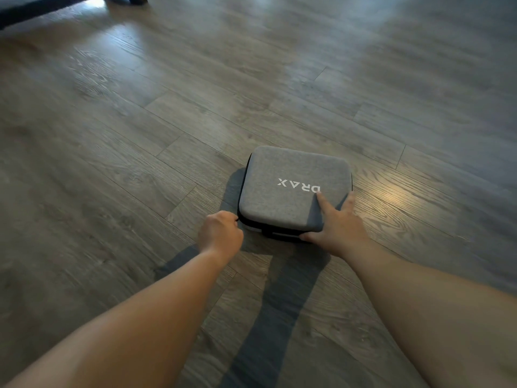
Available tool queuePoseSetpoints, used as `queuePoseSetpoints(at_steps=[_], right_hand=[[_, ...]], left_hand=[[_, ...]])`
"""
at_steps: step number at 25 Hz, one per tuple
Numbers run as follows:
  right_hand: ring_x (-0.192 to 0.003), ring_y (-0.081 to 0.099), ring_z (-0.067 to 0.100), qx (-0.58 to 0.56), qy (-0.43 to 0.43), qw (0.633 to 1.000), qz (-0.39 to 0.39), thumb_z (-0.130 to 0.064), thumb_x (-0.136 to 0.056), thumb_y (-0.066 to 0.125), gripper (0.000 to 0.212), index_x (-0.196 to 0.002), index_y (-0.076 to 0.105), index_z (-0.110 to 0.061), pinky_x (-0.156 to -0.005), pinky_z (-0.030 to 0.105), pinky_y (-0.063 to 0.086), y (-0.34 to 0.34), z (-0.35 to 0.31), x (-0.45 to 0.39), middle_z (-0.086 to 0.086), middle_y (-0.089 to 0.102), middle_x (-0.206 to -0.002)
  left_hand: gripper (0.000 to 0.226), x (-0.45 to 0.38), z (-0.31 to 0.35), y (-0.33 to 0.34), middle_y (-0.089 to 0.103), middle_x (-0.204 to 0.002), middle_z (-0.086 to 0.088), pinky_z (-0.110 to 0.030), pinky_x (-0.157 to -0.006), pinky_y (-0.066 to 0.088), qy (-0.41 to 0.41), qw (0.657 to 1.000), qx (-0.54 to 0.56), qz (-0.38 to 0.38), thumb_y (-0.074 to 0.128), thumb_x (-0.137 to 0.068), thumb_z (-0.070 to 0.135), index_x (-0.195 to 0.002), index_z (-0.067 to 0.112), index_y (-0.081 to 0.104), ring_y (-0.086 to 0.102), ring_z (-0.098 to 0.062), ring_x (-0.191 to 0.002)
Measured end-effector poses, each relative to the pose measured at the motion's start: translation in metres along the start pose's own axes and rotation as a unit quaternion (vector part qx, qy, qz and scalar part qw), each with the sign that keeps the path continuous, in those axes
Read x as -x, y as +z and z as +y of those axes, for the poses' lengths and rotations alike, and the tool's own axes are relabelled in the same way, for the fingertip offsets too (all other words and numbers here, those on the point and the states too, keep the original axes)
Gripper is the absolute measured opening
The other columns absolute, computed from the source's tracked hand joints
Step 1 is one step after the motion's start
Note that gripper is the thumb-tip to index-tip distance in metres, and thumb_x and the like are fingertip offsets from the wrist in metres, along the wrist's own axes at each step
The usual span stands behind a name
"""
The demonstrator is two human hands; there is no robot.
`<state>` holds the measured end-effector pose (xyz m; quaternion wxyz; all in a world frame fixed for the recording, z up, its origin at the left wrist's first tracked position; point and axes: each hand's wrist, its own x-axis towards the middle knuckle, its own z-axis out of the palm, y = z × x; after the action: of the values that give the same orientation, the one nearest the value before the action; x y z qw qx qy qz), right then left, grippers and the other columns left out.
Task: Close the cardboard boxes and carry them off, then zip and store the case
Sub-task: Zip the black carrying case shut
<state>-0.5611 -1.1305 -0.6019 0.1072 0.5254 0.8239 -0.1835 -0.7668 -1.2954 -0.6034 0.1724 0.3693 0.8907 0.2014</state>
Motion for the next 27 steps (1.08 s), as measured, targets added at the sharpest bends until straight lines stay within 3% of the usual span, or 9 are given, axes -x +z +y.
queuePoseSetpoints(at_steps=[3,7,12,15,18,21,24,27], right_hand=[[-0.132,0.040,0.053,-0.012,0.059,0.998,0.003,-0.079,-0.064,0.075,0.126,-0.152,-0.011,-0.050,-0.106,0.054,0.041,0.009,-0.022,0.002,0.025,-0.023,-0.160],[-0.122,0.049,0.051,0.014,0.029,0.999,0.036,-0.079,-0.068,0.071,0.124,-0.156,-0.005,-0.036,-0.099,0.050,0.047,0.023,-0.061,0.017,0.022,-0.022,-0.159],[-0.109,0.059,0.049,0.062,-0.059,0.996,0.038,-0.038,-0.092,0.068,0.100,-0.158,0.004,0.000,-0.089,0.045,0.051,0.038,-0.102,0.046,0.035,-0.012,-0.160],[-0.100,0.065,0.046,0.101,-0.130,0.986,0.015,-0.024,-0.093,0.065,0.091,-0.156,0.007,0.006,-0.079,0.041,0.054,0.042,-0.111,0.065,0.046,-0.004,-0.155],[-0.091,0.068,0.044,0.154,-0.250,0.956,-0.009,-0.025,-0.092,0.068,0.082,-0.154,0.021,0.000,-0.068,0.041,0.051,0.042,-0.115,0.071,0.046,0.017,-0.151],[-0.106,0.054,0.036,0.185,-0.311,0.931,0.052,-0.032,-0.082,0.072,0.075,-0.145,0.035,-0.020,-0.077,0.043,0.047,0.026,-0.105,0.052,0.022,0.043,-0.138],[-0.138,0.029,0.041,0.203,-0.293,0.933,0.051,-0.040,-0.080,0.072,0.091,-0.154,0.018,-0.035,-0.102,0.060,0.036,0.013,-0.086,0.031,0.016,0.026,-0.156],[-0.151,0.012,0.041,0.186,-0.262,0.947,0.012,-0.054,-0.082,0.070,0.098,-0.154,0.006,-0.038,-0.108,0.077,0.022,0.015,-0.077,0.022,0.020,0.012,-0.165]], left_hand=[[0.019,0.005,0.005,0.004,0.062,-0.067,0.000,-0.024,-0.047,0.040,0.003,1.000,-0.012,-0.007,0.057,-0.088,0.009,-0.073,0.012,0.068,0.056,-0.015,-0.060],[0.012,0.016,0.015,0.009,0.058,-0.070,0.004,-0.030,-0.058,0.049,0.000,1.000,-0.008,-0.014,0.059,-0.087,0.013,-0.079,0.013,0.068,0.054,-0.018,-0.064],[0.030,0.014,0.007,0.001,0.051,-0.060,-0.002,-0.026,-0.046,0.029,-0.032,0.999,0.002,0.001,0.057,-0.084,0.007,-0.057,0.013,0.045,0.048,-0.017,-0.054],[0.022,0.002,-0.008,-0.009,0.054,-0.063,-0.004,-0.025,-0.047,0.034,-0.078,0.997,0.010,0.014,0.056,-0.085,0.006,-0.063,0.008,0.055,0.052,-0.021,-0.056],[0.019,-0.010,-0.021,-0.020,0.070,-0.089,-0.008,-0.029,-0.064,0.047,-0.100,0.995,0.004,0.022,0.056,-0.090,0.010,-0.095,0.011,0.075,0.065,-0.030,-0.084],[0.030,-0.014,-0.032,-0.019,0.071,-0.114,-0.009,-0.030,-0.074,0.047,-0.101,0.995,0.010,0.015,0.054,-0.095,0.015,-0.120,0.019,0.072,0.065,-0.030,-0.102],[0.032,-0.012,-0.034,-0.015,0.072,-0.112,-0.009,-0.030,-0.074,0.050,-0.100,0.994,0.038,0.016,0.052,-0.096,0.013,-0.119,0.019,0.072,0.066,-0.028,-0.098],[0.033,0.001,-0.031,-0.010,0.073,-0.107,-0.008,-0.028,-0.070,0.049,-0.083,0.996,0.035,0.017,0.054,-0.093,0.009,-0.119,0.018,0.072,0.067,-0.026,-0.092]])
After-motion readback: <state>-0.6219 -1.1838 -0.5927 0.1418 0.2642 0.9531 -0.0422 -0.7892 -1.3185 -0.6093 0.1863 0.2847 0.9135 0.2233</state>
